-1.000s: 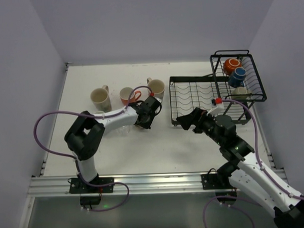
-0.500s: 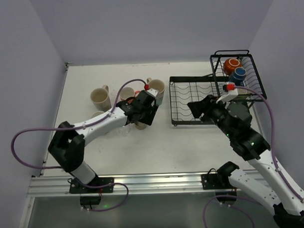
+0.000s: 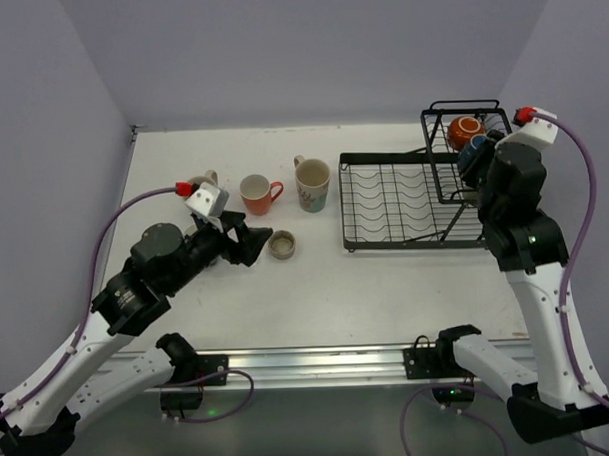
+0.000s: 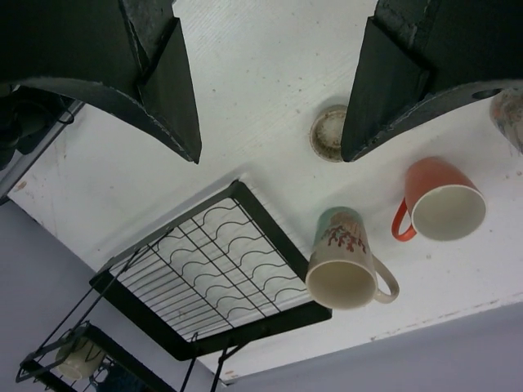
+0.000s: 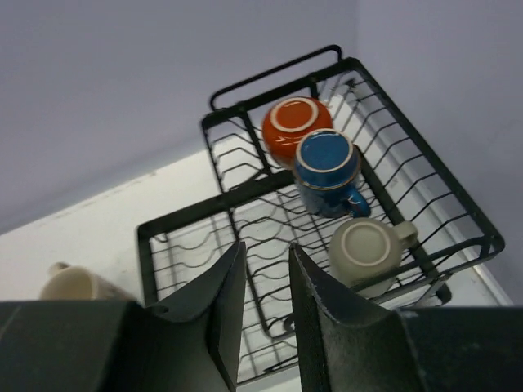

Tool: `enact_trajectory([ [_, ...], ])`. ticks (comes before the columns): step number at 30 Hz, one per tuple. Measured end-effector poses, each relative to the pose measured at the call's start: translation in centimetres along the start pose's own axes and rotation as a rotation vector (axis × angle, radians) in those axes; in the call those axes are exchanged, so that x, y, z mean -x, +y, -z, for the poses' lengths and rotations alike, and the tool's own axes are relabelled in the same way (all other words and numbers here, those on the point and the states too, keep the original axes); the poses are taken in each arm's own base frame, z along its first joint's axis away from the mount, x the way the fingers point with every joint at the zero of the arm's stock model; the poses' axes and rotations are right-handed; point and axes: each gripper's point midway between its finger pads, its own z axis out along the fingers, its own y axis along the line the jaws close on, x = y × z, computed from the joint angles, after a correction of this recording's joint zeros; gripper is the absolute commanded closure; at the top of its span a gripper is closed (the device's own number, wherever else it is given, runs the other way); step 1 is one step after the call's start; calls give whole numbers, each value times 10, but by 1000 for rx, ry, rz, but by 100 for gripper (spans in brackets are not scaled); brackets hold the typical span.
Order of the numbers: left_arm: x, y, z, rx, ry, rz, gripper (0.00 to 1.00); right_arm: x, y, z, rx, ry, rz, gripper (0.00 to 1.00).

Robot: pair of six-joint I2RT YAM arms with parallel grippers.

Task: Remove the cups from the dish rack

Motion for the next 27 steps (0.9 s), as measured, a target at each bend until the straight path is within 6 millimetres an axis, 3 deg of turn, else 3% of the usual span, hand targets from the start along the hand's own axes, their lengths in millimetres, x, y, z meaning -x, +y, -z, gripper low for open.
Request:
enact_trajectory([
  [4, -31, 8, 12, 3, 13, -12, 25, -24, -26, -42, -147, 111, 61, 54],
  [5, -43, 11, 11, 6, 35, -13, 25, -30, -31, -50, -171, 136, 70, 43],
  [6, -53, 12, 10, 5, 59, -14, 25, -37, -36, -60, -200, 165, 78, 39],
  [10, -73, 10, 4, -18, 124, -18, 25, -67, -55, -80, -282, 269, 115, 23],
  [20, -74, -5, 7, -109, 130, -34, 25, -93, -77, -91, -391, 355, 157, 14],
  [27, -66, -7, 14, -124, 94, -34, 24, -98, -82, -100, -430, 359, 176, 11],
])
